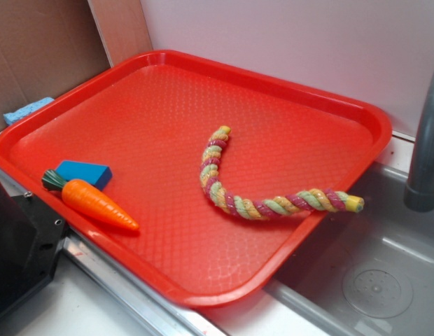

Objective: Grab the multicolored rope.

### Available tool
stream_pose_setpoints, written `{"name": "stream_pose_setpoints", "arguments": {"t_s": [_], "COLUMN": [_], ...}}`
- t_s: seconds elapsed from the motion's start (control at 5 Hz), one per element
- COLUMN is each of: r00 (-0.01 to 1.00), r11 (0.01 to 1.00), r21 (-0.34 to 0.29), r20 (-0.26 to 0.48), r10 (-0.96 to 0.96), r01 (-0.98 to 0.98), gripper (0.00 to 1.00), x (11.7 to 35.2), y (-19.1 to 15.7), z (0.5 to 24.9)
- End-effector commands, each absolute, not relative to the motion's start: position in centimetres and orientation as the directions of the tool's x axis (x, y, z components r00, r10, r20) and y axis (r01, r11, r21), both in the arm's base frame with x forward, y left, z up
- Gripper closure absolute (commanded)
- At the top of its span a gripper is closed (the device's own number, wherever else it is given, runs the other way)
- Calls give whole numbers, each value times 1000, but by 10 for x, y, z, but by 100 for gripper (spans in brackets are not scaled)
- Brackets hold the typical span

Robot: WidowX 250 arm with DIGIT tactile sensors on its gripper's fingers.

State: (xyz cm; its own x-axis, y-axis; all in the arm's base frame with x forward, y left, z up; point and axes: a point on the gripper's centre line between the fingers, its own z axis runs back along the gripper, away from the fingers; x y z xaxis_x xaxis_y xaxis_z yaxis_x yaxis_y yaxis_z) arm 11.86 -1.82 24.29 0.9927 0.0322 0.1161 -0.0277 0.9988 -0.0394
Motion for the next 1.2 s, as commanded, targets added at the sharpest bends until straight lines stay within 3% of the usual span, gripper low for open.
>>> {"name": "stream_pose_setpoints", "arguments": {"t_s": [0.0, 0.4, 0.8, 1.0], "r00": [993, 953, 881, 867], "r11": [999, 967, 899, 887], "r21": [-39, -28, 0, 7], "r20": [116, 165, 199, 212], "r10": [32, 253, 429, 451], "r01": [-28, -252, -438, -463], "gripper": [0, 0, 0, 0], "x": [119, 147, 190, 200], "y": [-18, -31, -43, -51], "z": [243, 218, 161, 130]}}
